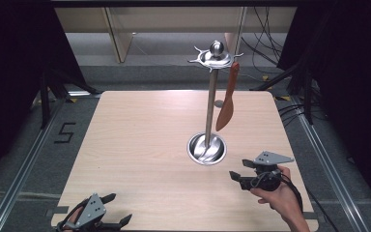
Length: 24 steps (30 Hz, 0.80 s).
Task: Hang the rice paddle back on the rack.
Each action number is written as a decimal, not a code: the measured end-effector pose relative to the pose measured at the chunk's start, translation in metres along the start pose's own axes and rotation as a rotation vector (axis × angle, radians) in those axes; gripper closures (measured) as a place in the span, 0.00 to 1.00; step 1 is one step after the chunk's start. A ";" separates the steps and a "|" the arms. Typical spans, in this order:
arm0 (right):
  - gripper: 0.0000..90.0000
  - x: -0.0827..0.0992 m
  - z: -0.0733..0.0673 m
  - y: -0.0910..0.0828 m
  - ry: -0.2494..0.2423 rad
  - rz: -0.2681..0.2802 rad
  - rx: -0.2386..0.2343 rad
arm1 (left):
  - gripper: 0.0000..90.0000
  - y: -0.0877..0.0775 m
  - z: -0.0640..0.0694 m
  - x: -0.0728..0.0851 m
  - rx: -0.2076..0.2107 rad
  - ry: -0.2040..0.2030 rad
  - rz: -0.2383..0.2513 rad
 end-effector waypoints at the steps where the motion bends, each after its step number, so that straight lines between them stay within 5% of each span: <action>1: 0.36 0.001 0.001 0.001 -0.020 0.008 -0.009 | 0.17 0.000 0.000 0.000 0.000 0.000 -0.001; 3: 0.36 0.004 -0.003 0.002 -0.001 -0.004 -0.015 | 0.17 -0.001 -0.001 0.000 -0.003 0.010 -0.004; 7: 0.35 0.009 -0.005 0.003 0.009 -0.013 -0.020 | 0.17 0.000 0.002 0.000 -0.005 -0.034 0.010; 11: 0.35 0.012 -0.002 0.003 -0.031 -0.012 -0.010 | 0.17 0.000 0.002 0.000 -0.004 -0.032 0.008; 13: 0.35 0.014 -0.005 0.002 -0.001 -0.029 -0.012 | 0.17 0.000 0.000 0.000 0.000 0.006 0.000; 17: 0.35 0.019 -0.007 0.003 -0.008 -0.031 -0.014 | 0.17 -0.001 0.002 0.000 0.000 -0.016 0.019; 19: 0.35 0.021 -0.010 0.003 0.016 -0.044 -0.027 | 0.17 -0.002 -0.001 0.000 -0.010 0.010 0.006; 20: 0.34 0.022 -0.008 0.003 -0.017 -0.046 -0.027 | 0.17 -0.001 0.000 0.000 -0.002 -0.003 0.020; 24: 0.33 0.028 -0.015 0.002 0.024 -0.066 -0.036 | 0.17 -0.001 0.000 0.000 -0.004 -0.003 0.018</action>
Point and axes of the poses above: each handheld gripper's, and its own axes: y roughly forward along the jaws, x roughly out of its underside, z roughly to its right, the point moved 6 cm from there along y, roughly forward along the jaws, and after that the axes turned 5 degrees about -y, right-handed, at the moved point
